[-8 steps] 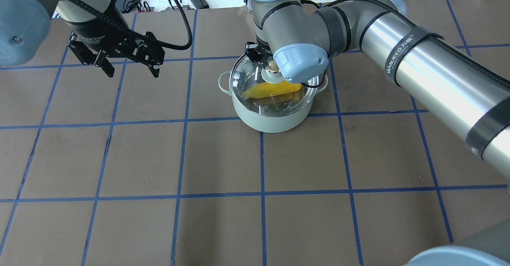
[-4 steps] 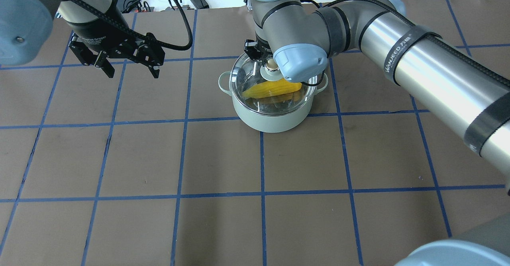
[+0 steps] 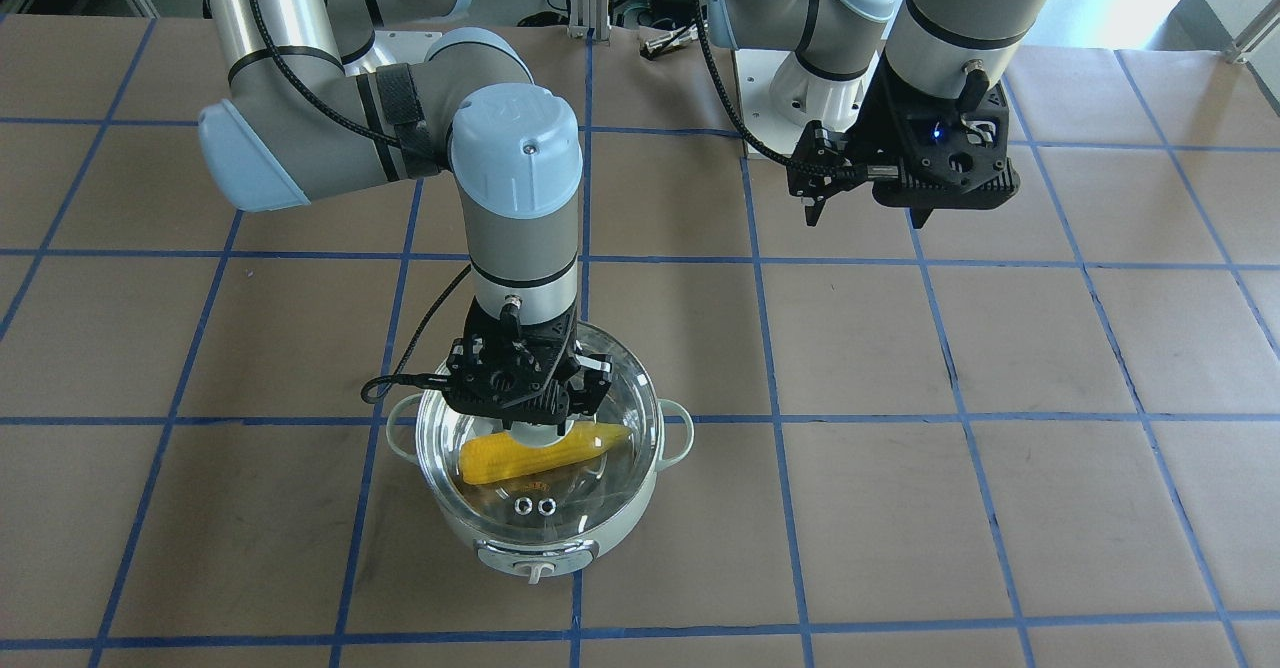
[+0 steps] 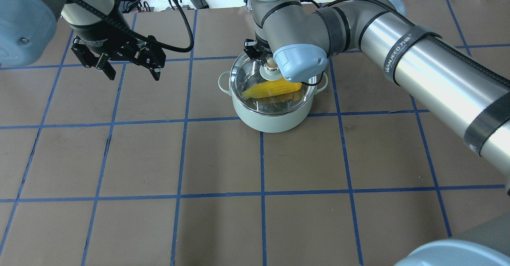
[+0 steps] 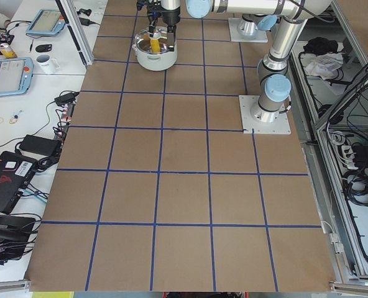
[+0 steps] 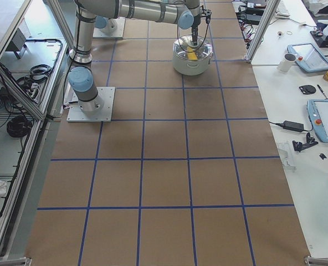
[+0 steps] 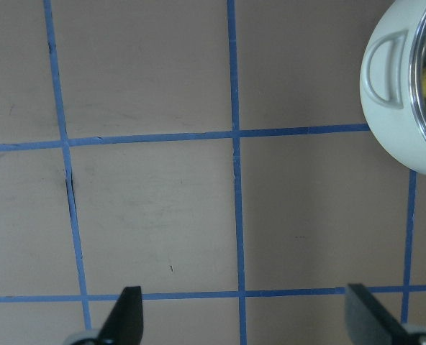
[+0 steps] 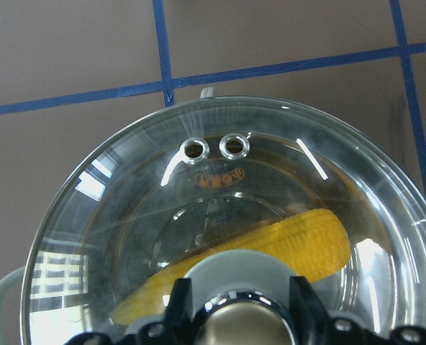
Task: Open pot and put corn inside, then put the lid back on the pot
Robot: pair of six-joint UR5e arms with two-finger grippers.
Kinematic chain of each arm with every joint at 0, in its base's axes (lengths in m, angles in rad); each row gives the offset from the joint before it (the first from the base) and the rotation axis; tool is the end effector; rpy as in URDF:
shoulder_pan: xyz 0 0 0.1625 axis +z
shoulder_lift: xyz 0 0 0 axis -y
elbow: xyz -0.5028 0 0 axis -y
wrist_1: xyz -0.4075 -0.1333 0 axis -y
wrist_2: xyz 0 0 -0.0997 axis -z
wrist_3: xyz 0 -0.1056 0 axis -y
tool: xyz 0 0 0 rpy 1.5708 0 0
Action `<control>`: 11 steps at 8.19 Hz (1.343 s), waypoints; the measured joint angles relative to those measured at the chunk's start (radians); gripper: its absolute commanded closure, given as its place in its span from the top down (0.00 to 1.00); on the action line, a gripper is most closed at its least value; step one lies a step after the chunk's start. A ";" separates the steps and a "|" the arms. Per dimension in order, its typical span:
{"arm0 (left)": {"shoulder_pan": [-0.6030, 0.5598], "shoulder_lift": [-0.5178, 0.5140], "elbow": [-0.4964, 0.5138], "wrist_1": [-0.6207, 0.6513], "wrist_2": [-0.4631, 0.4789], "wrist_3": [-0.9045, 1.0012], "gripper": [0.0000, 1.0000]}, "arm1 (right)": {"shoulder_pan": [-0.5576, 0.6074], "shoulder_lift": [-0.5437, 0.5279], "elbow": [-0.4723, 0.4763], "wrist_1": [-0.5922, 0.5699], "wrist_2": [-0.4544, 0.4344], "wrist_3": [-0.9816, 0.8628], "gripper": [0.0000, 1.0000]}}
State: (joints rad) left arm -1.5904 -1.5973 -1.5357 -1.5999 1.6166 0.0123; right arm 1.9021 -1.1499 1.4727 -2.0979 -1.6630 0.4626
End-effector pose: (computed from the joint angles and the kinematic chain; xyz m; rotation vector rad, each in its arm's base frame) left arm -0.1386 -0.5157 0.5611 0.0501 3.0952 0.0315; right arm 0.3481 -0.6320 0.4094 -0.2191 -3.1085 0.3502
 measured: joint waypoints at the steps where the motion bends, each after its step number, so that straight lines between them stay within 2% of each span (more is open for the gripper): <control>1: 0.000 -0.004 -0.001 0.000 0.000 0.000 1.00 | 0.000 0.001 0.001 -0.001 0.000 0.000 0.00; 2: 0.000 0.001 -0.001 0.000 0.000 0.000 1.00 | 0.000 0.001 0.006 -0.003 0.000 -0.001 0.00; 3: 0.000 -0.002 -0.001 0.000 0.000 0.000 1.00 | 0.000 0.000 0.010 -0.011 0.000 -0.001 0.19; 4: 0.000 -0.004 0.000 0.000 0.001 0.000 1.00 | 0.000 0.000 0.012 -0.017 0.000 -0.001 0.77; 5: -0.001 -0.003 0.001 -0.001 0.002 0.001 1.00 | 0.000 0.000 0.013 -0.021 -0.003 -0.002 1.00; 9: -0.001 -0.003 0.002 0.000 0.004 0.000 1.00 | 0.000 -0.017 0.015 -0.038 -0.012 -0.002 1.00; 11: -0.001 -0.002 0.006 0.001 0.004 0.000 1.00 | -0.008 -0.069 0.016 -0.016 -0.013 -0.011 1.00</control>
State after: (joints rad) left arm -1.5916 -1.5996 -1.5299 -1.5986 1.6204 0.0123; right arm 1.8941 -1.2191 1.4887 -2.1140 -1.6758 0.4519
